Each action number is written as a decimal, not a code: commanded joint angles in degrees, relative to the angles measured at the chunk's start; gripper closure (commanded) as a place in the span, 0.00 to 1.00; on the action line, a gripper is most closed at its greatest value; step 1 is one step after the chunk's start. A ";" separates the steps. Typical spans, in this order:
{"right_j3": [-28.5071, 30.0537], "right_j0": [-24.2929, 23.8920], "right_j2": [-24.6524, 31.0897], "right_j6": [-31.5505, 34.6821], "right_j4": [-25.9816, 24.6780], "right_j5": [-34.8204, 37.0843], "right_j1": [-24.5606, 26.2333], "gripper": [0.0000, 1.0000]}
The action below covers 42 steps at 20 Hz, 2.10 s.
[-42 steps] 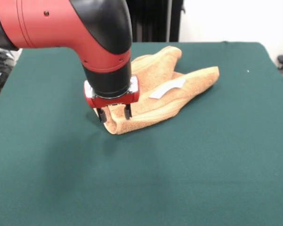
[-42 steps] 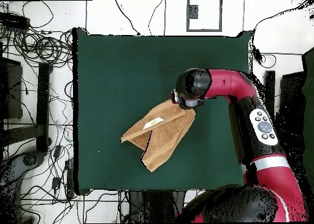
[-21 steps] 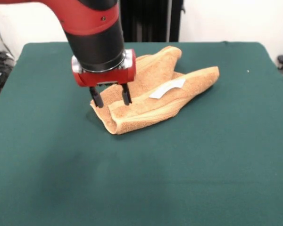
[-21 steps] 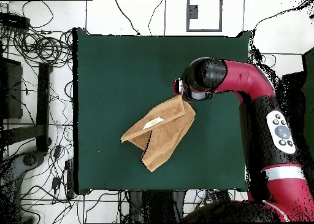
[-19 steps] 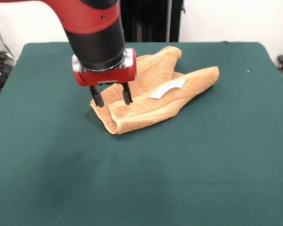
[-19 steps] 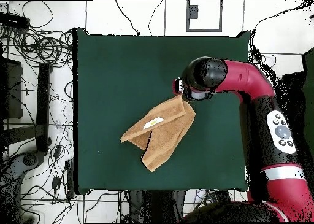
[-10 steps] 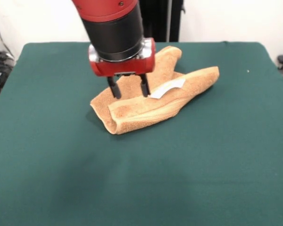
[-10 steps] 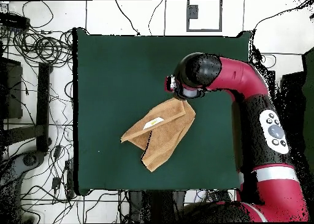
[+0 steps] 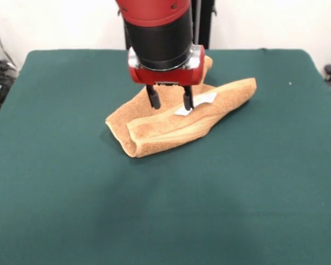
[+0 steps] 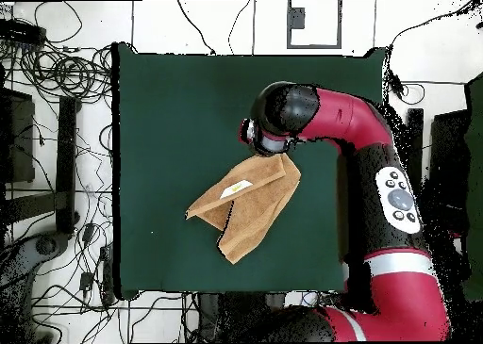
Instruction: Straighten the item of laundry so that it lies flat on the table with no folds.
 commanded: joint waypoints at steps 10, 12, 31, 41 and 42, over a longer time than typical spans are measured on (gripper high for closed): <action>1.57 6.37 -6.89 20.64 7.15 2.20 9.82 0.00; 0.60 6.86 -7.01 21.22 8.06 1.91 11.28 0.00; 2.80 8.97 -10.60 19.42 10.72 1.43 13.39 0.00; 4.38 11.83 -12.81 20.20 12.33 5.21 11.36 0.00; 4.48 12.12 -12.96 20.39 12.59 5.86 10.99 0.00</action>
